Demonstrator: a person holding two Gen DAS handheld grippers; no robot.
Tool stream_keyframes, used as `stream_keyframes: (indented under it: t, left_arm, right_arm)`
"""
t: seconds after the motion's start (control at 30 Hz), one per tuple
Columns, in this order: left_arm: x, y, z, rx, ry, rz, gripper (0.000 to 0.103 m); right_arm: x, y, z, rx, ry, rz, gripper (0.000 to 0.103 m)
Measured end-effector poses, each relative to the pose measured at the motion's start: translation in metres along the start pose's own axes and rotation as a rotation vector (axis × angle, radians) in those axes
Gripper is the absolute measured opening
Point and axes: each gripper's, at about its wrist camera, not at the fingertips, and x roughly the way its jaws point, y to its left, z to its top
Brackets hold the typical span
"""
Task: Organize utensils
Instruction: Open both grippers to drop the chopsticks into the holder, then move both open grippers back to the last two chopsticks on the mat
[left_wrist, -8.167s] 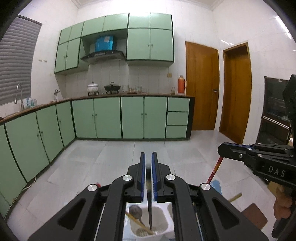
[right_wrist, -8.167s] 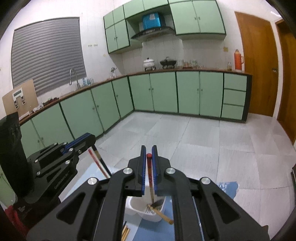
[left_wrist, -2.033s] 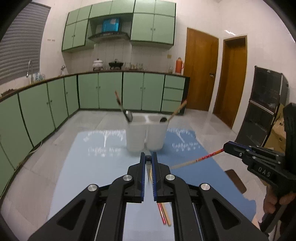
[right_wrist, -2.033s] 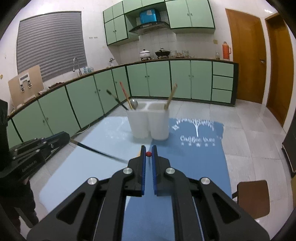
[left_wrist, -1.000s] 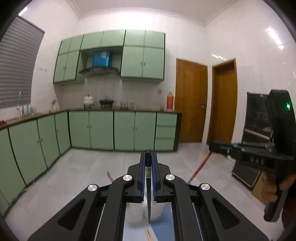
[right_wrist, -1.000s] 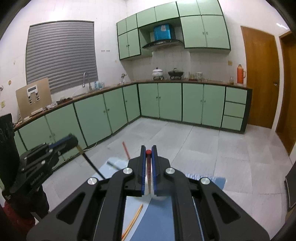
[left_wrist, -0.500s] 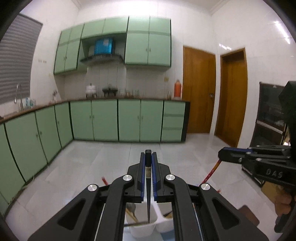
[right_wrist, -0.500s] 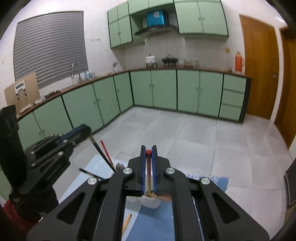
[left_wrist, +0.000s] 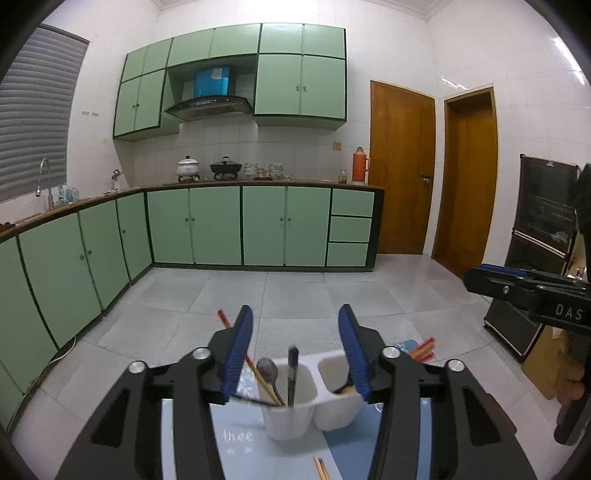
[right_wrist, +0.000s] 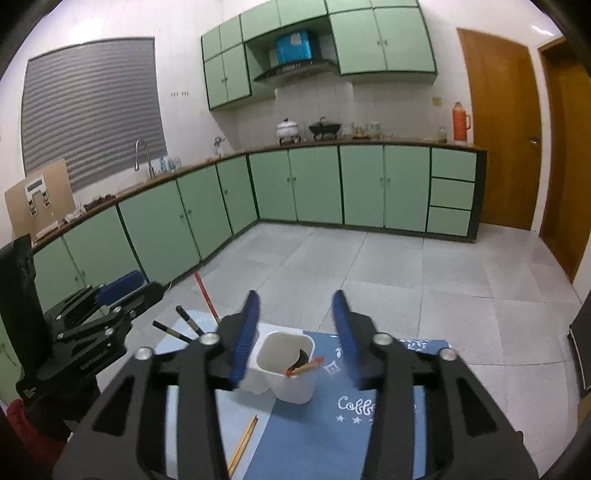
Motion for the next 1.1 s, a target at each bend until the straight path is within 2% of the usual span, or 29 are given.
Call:
stream_keyframes:
  t: [0.27, 0.4, 0.5, 0.73, 0.93, 1.1]
  left_arm:
    - [-0.072, -0.013, -0.027, -0.021, 0.011, 0.026, 0.067]
    - [-0.104, -0.018, -0.040, -0.026, 0.020, 0.032, 0.077]
    - [-0.126, -0.022, -0.045, -0.023, 0.016, 0.039, 0.085]
    - [-0.167, -0.031, -0.048, -0.004, -0.004, 0.042, 0.096]
    - [-0.193, -0.034, -0.049, 0.008, -0.039, 0.036, 0.097]
    - [-0.205, -0.029, -0.055, 0.010, -0.044, 0.059, 0.097]
  right_arm:
    - [-0.057, 0.004, -0.044, 0.047, -0.048, 0.001, 0.072]
    - [-0.084, 0.013, -0.064, 0.059, -0.080, -0.013, 0.089]
    - [-0.104, 0.021, -0.078, 0.061, -0.108, -0.012, 0.096]
    - [-0.136, 0.047, -0.096, -0.001, -0.156, -0.008, 0.097]
    - [-0.154, 0.059, -0.104, -0.012, -0.181, -0.006, 0.097]
    - [-0.157, 0.057, -0.117, 0.011, -0.166, -0.035, 0.097]
